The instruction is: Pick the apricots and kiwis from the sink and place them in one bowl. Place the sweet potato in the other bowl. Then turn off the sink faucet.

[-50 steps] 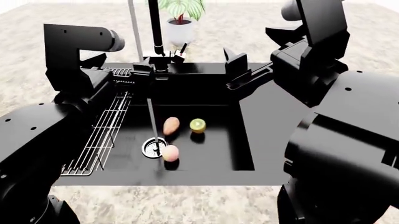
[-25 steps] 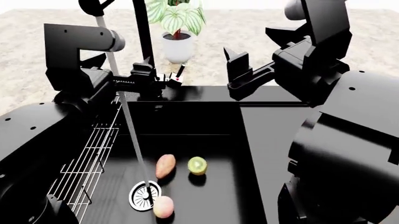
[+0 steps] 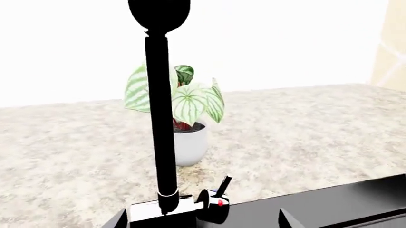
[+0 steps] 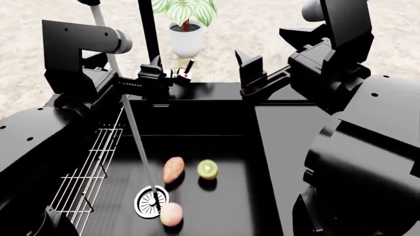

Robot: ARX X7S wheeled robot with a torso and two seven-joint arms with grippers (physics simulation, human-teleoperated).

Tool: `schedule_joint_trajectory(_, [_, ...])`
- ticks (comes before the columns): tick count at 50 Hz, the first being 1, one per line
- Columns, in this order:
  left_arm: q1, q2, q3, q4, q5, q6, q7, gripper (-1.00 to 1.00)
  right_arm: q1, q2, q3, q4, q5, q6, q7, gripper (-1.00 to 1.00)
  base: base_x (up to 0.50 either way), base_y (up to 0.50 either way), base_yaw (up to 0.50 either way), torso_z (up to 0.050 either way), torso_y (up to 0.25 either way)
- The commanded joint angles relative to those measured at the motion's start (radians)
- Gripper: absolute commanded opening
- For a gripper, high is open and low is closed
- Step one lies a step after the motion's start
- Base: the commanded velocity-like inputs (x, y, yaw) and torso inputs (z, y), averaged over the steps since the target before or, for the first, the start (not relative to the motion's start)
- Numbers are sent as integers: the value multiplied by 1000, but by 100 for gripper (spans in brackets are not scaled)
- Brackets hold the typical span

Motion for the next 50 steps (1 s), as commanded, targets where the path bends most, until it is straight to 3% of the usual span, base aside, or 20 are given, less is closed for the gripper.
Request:
schedule_joint_trajectory(1, [3,-17,15,18,-12,16,6,100,1,0,-6,-3,13,0,7,100,0,0,0,-5,-250])
schedule_joint_trajectory(12, [-6,-5,-18,15,-43,-16,-1,100,0,0,-18,-3,-8,0,-31,100,0,0,0,-2,-137])
schedule_joint_trajectory(23, [-3,-7,-17,-8,-45,4,-2,100,-95,0,-32,33,-196,0,-354,100,0,0,0,0,0])
schedule_joint_trajectory(50, [9,-20,-15,-31,-55,33,-11,100,-289,0,-54,50,-68,0,-361,100,0,0,0,0,0])
